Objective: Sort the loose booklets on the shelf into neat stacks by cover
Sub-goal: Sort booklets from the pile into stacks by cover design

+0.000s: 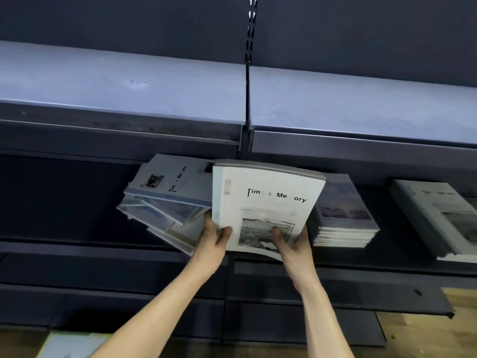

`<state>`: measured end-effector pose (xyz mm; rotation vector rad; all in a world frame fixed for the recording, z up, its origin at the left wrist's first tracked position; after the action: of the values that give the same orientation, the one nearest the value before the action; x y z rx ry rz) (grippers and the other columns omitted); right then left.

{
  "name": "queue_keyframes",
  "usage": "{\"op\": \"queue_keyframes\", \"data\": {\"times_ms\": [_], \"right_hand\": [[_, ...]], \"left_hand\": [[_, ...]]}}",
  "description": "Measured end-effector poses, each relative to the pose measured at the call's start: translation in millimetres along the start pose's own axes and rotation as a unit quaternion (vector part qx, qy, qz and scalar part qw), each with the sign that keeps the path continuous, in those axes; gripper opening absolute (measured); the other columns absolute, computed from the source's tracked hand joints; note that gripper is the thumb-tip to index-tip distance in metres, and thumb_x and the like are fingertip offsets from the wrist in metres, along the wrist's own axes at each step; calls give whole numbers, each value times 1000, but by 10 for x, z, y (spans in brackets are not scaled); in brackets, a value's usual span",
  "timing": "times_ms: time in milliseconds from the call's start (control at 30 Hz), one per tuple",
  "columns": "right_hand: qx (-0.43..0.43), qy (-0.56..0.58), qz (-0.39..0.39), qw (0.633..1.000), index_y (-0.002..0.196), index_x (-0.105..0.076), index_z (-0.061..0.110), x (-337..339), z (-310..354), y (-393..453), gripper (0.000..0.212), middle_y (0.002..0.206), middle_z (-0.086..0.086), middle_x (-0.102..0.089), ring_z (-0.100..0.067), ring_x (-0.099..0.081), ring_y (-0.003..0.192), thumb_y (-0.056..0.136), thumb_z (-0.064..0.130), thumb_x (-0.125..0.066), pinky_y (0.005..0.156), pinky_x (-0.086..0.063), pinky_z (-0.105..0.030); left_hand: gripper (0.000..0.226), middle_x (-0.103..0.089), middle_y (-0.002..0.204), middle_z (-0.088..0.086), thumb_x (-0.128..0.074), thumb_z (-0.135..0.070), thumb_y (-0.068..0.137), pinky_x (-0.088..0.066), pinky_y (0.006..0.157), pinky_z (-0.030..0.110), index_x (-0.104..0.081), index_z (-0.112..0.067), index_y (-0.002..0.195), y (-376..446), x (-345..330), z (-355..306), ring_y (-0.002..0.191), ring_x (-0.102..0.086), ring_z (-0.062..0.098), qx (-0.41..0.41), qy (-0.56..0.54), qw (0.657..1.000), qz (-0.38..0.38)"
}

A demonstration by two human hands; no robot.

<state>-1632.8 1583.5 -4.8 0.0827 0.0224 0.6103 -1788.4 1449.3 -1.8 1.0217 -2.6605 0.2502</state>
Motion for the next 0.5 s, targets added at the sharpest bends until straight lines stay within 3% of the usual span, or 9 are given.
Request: {"op": "queue_keyframes", "data": {"times_ms": [100, 200, 300, 433, 500], "right_hand": [[-13, -29, -5, 999, 134, -49, 23, 28, -39, 1, 42, 123, 11, -67, -3, -61, 117, 95, 22, -65, 96, -48, -20], [-16, -63, -40, 997, 128, -55, 25, 55, 9, -89, 34, 115, 14, -69, 5, -62, 108, 95, 23, -65, 84, -48, -8], [-12, -96, -72, 993, 124, -58, 24, 117, 84, -225, 27, 112, 14, -69, 10, -62, 101, 97, 26, -62, 78, -46, -3], [-37, -114, -119, 986, 121, -60, 27, 224, 119, -439, 26, 110, 15, -68, -1, -62, 105, 97, 37, -60, 81, -45, -14], [-50, -108, -139, 983, 124, -59, 26, 278, 140, -591, 33, 112, 14, -67, -3, -62, 106, 96, 43, -60, 81, -45, -18]], "left_hand": [[56, -47, 131, -11, -46, -23, 102, -35, 102, 25, -16, -22, 149, 18, -3, -30, 121, -44, 5, 8, 12, 1000, -4], [45, -55, 121, -5, -47, -23, 102, -40, 95, 26, -28, -13, 142, 18, 3, -41, 113, -53, 11, 11, 33, 999, -19], [38, -64, 112, 2, -50, -30, 101, -45, 89, 29, -41, -13, 133, -13, -7, -30, 105, -61, 17, 11, 41, 999, -22], [27, -63, 92, -7, -52, -36, 99, -45, 75, 28, -52, -18, 119, -123, -53, -108, 94, -63, 21, 3, 42, 999, -17], [28, -64, 95, -7, -56, -36, 97, -41, 75, 25, -56, -18, 119, -196, -76, -146, 94, -61, 19, -4, 51, 999, -19]]}}
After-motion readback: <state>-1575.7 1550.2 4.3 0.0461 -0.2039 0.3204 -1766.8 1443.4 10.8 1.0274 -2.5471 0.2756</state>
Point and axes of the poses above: each hand's wrist, its own y-axis towards the middle knuckle, its own x-axis out of the back of the hand, z = x × y, the point moved 6 cm from there along y, towards the middle knuckle
